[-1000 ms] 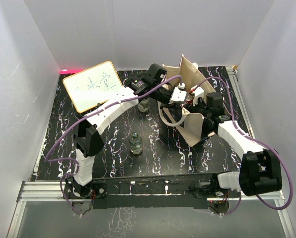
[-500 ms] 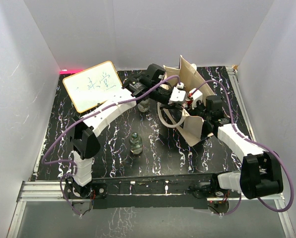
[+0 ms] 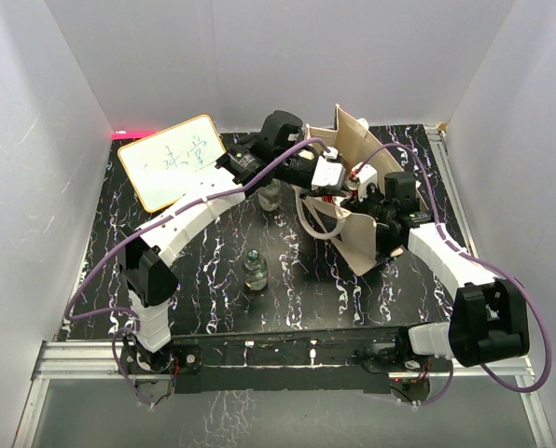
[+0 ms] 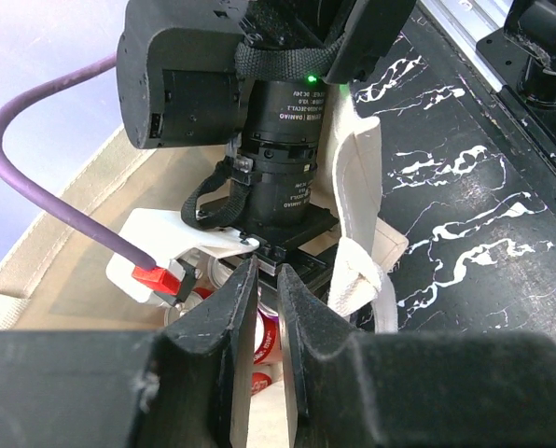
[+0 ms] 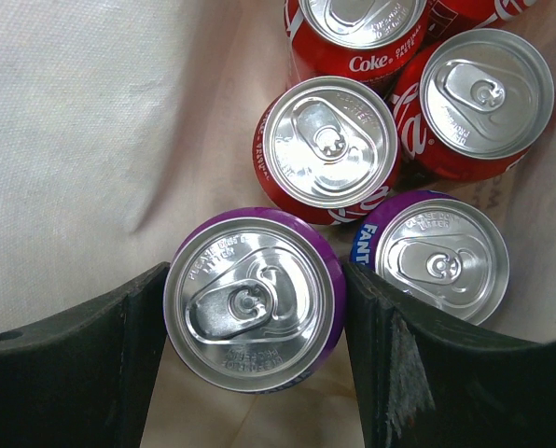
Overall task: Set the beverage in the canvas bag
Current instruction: Place the drink in the canvas bag.
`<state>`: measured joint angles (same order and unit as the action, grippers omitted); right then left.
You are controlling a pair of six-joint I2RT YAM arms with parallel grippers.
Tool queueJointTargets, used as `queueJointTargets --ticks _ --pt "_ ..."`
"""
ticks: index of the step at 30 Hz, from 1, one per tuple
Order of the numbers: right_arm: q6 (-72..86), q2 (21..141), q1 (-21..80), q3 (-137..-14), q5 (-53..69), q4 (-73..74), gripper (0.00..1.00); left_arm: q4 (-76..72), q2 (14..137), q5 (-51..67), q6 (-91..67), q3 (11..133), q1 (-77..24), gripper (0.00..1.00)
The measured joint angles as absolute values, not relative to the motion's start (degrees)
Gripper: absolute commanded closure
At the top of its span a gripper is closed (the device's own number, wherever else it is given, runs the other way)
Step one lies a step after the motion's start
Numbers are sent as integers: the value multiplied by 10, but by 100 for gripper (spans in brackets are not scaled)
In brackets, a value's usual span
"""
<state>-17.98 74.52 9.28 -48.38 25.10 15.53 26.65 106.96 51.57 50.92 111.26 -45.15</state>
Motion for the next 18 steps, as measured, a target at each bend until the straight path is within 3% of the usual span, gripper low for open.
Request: queueJointTargets --ticks 7,18 --pt "-172 745 97 -515 270 176 19 234 1062 501 486 1075 -451 85" --pt "-139 733 98 -598 268 184 18 109 1001 449 350 1007 -416 80"
